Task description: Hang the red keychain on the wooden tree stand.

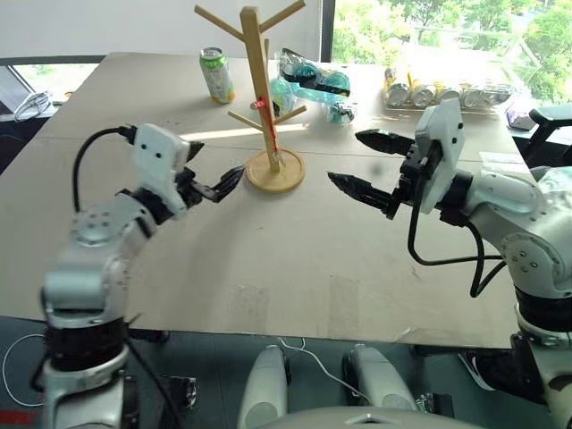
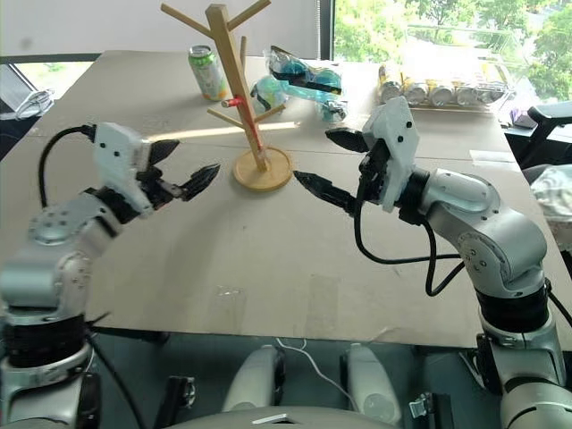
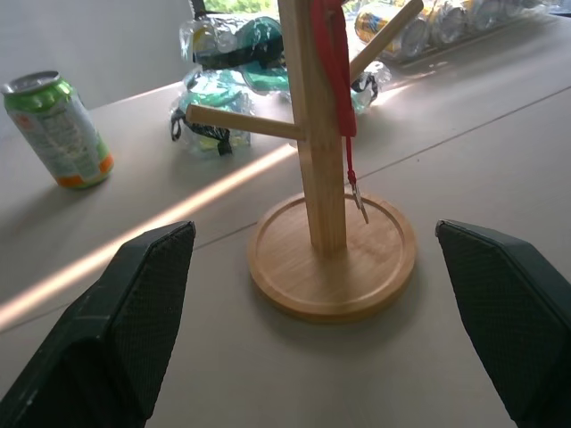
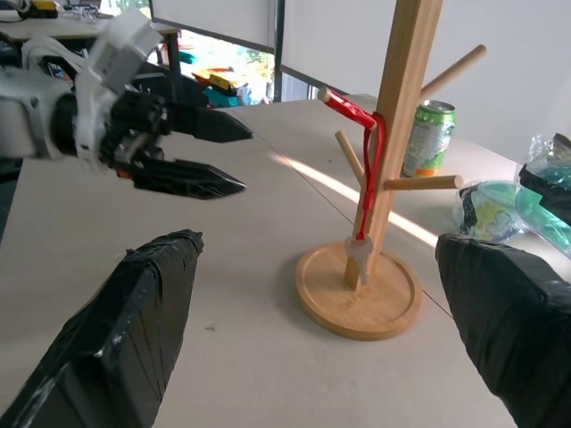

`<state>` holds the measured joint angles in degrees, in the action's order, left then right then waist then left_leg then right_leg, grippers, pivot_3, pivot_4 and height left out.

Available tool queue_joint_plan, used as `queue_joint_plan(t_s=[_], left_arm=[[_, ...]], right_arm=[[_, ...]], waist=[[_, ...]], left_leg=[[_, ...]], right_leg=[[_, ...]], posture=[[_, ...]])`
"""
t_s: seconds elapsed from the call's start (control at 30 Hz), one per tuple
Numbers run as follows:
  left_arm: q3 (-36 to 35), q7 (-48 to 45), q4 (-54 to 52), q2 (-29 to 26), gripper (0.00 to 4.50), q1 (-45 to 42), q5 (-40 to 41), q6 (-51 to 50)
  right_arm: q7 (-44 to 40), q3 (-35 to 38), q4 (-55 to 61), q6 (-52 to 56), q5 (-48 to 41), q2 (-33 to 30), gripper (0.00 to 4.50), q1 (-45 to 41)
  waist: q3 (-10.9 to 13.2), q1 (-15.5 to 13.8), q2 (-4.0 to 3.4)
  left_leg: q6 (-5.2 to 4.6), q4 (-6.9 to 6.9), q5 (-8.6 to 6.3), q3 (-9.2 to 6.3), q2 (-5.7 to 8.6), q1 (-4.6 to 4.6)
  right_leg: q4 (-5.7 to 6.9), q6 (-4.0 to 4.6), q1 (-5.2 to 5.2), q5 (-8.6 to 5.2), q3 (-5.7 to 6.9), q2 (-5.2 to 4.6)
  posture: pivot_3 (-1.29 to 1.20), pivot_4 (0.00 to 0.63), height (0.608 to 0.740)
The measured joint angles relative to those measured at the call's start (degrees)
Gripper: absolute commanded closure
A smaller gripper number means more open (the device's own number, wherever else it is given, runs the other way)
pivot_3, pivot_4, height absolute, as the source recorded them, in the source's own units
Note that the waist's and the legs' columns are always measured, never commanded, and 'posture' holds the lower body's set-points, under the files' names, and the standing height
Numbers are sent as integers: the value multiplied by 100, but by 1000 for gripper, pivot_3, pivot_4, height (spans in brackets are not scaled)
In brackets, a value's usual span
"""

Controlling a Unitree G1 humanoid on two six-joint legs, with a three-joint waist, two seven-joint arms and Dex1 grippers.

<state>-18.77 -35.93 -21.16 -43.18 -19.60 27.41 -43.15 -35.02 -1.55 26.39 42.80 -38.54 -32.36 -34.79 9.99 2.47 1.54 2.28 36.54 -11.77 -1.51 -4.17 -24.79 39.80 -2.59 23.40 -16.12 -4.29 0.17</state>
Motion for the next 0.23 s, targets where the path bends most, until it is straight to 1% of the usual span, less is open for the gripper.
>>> queue_joint_plan(t_s=[0.03, 0.1, 0.17, 0.23], left_arm=[[-232, -397, 12, -469, 59, 21, 371, -370], [-454, -819, 124, -956, 59, 27, 683, -672], [-857, -1501, 439, -1638, 59, 84, 1090, -963], [-1076, -1774, 564, -1826, 59, 131, 1200, -1007]], right_arm=[[-242, -20, -149, -61, 28, -144, 0, -56], [-494, -31, -277, -67, 37, -303, 0, -145], [-909, -33, -442, -67, 40, -589, 0, -302], [-1072, -29, -505, -67, 41, -671, 0, -334]], waist=[[6, -1, -1], [18, -1, -2], [27, -1, -12], [29, -3, -17]], left_leg=[[0, 0, 0, 0, 0, -2], [0, -1, 0, 1, -1, -3], [0, -5, 0, 4, 0, -1], [0, -10, 0, 7, 0, 2]], right_leg=[[-1, 0, 2, 0, 0, 0], [-1, 1, 5, 0, 0, -1], [-4, 1, 6, -2, 0, -3], [-4, 2, 5, -3, -1, -6]], posture=[[0, 150, 732], [0, 150, 732], [0, 150, 732], [0, 150, 732]])
